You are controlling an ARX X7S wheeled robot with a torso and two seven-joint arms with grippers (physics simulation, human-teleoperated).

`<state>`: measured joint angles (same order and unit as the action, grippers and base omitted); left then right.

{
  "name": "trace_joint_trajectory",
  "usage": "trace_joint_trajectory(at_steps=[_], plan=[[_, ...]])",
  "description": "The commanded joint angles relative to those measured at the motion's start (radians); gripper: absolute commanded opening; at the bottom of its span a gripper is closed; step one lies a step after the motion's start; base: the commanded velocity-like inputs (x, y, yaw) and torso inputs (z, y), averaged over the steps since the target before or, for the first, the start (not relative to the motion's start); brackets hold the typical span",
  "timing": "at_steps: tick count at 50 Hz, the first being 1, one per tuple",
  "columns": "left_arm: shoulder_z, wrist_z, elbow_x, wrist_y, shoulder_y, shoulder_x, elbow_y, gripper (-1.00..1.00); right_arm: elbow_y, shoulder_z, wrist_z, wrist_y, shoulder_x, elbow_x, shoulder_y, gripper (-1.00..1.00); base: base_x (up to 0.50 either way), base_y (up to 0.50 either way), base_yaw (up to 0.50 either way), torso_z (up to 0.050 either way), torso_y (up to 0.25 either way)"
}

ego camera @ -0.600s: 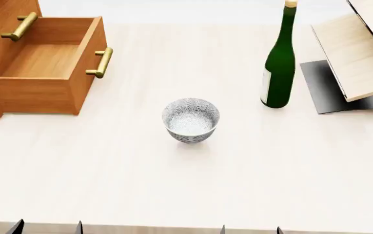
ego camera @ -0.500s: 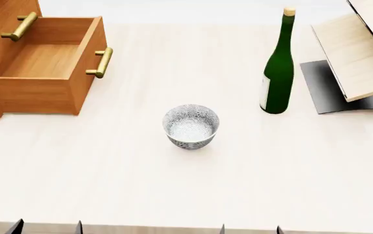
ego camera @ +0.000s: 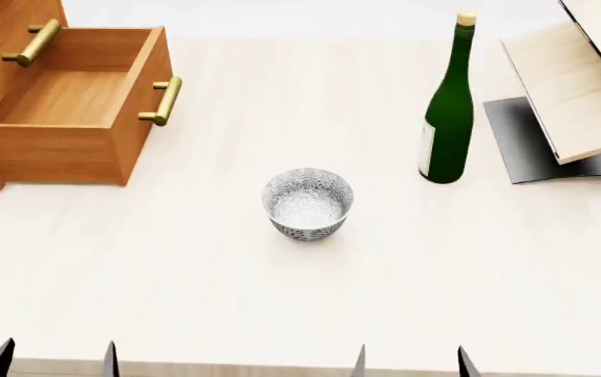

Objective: Close the bottom drawer of the cabinet.

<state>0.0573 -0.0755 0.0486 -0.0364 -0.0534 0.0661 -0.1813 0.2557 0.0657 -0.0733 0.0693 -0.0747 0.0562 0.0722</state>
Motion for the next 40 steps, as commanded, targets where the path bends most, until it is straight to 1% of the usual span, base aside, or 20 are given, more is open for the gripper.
trace_joint_trajectory(at_steps=[1, 6, 20, 25, 26, 40], plan=[[0.016, -0.024, 0.011, -0.023, -0.047, 0.027, -0.147, 1.0, 0.199, 0.02, -0.044, 0.047, -0.035, -0.032, 0.062, 1.0, 0.0, 0.0, 0.0, 0.0, 0.0], [0.024, -0.032, 0.013, -0.032, -0.068, 0.037, -0.207, 1.0, 0.299, 0.025, -0.061, 0.07, -0.053, -0.057, 0.097, 1.0, 0.0, 0.0, 0.0, 0.0, 0.0], [0.032, -0.053, 0.03, -0.058, -0.116, 0.067, -0.36, 1.0, 0.452, 0.034, -0.087, 0.103, -0.084, -0.09, 0.142, 1.0, 0.0, 0.0, 0.0, 0.0, 0.0], [0.033, -0.066, 0.02, -0.042, -0.146, 0.078, -0.426, 1.0, 0.508, 0.042, -0.093, 0.107, -0.093, -0.106, 0.161, 1.0, 0.0, 0.0, 0.0, 0.0, 0.0], [0.032, -0.068, 0.021, -0.05, -0.16, 0.082, -0.464, 1.0, 0.523, 0.048, -0.095, 0.107, -0.095, -0.116, 0.167, 1.0, 0.0, 0.0, 0.0, 0.0, 0.0], [0.026, -0.087, 0.025, -0.02, -0.244, 0.109, -0.621, 1.0, 0.648, 0.085, -0.116, 0.094, -0.115, -0.178, 0.238, 1.0, 0.0, 0.0, 0.0, 0.0, 0.0]])
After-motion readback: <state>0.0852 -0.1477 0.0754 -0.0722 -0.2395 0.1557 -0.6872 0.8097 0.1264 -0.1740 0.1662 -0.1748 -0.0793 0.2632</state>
